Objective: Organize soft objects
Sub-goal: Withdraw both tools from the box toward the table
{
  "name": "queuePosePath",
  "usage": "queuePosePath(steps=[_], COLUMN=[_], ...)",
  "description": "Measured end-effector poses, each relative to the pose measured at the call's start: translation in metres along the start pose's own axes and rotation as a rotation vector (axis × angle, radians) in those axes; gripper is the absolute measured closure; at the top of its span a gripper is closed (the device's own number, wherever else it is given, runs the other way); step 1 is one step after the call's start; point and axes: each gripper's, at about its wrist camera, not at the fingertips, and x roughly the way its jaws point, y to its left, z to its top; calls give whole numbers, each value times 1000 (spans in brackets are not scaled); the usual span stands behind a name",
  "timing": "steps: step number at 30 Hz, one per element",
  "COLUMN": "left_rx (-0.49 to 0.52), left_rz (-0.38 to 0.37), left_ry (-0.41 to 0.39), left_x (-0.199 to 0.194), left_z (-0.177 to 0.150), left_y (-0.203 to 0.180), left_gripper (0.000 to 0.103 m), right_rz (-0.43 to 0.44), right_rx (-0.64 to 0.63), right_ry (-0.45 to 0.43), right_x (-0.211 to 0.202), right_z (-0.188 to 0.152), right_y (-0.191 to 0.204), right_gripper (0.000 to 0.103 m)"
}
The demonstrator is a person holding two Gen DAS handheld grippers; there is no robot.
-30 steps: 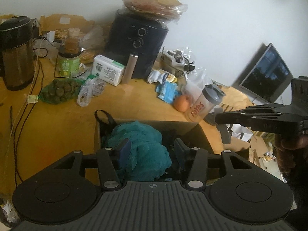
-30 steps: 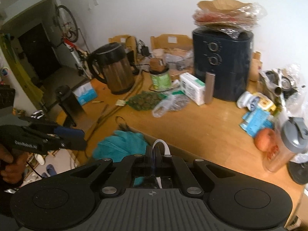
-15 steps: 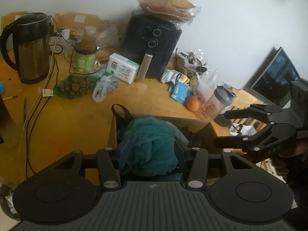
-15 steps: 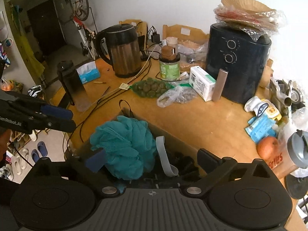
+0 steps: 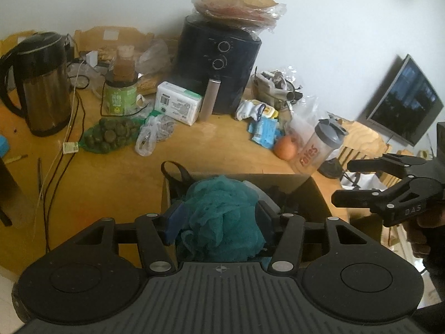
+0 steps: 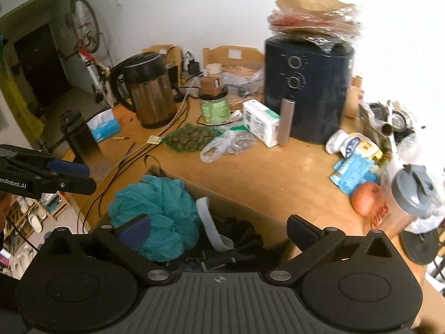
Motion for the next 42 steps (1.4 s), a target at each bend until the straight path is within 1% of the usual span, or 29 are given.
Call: queuePosePath(steps=[2,4,8,13,20,24,25,27,30,34,40,42], left_rx=[22,43,72,78,95,126,136,156,170,179,182,186], left_rz=[-10,-11,-9,-9,8,39,47,71,93,107,142,137], left_ry=[-8,-19,-33,-33,-40,-44,-54,-56,-59,-44,-33,-27], left_x=[1,1,5,11,18,24,25,29,35,44,58,64], left_z=[3,5,11,18,26,31,32,35,41,50,66,71], left_y=[-2,-5,-8,-7,-4,-3,-3,-2,2,8,19,22], left_gripper=[47,41,41,40,38,30,26,24,24,24,24,24], right_rz=[-12,-24,-50,-92,-126,-141,-145,-149,-153,-165,-178,-185], right_rx=[10,18,41,64,97,107,107,104,103,97,32,21], right_ry=[0,1,6,-1,-20,-20,-18,-15,-8,9,12,12], right_x=[-1,-1,0,-1,0,4,6,10,17,29,45,52], right_z=[-3,-5,-9,-9,-5,0,1,3,6,13,29,34], right_y=[-3,-6,-13,-23,-36,-42,-43,-45,-50,-59,-67,-72], right_gripper=[0,0,0,0,0,0,0,0,0,0,0,0])
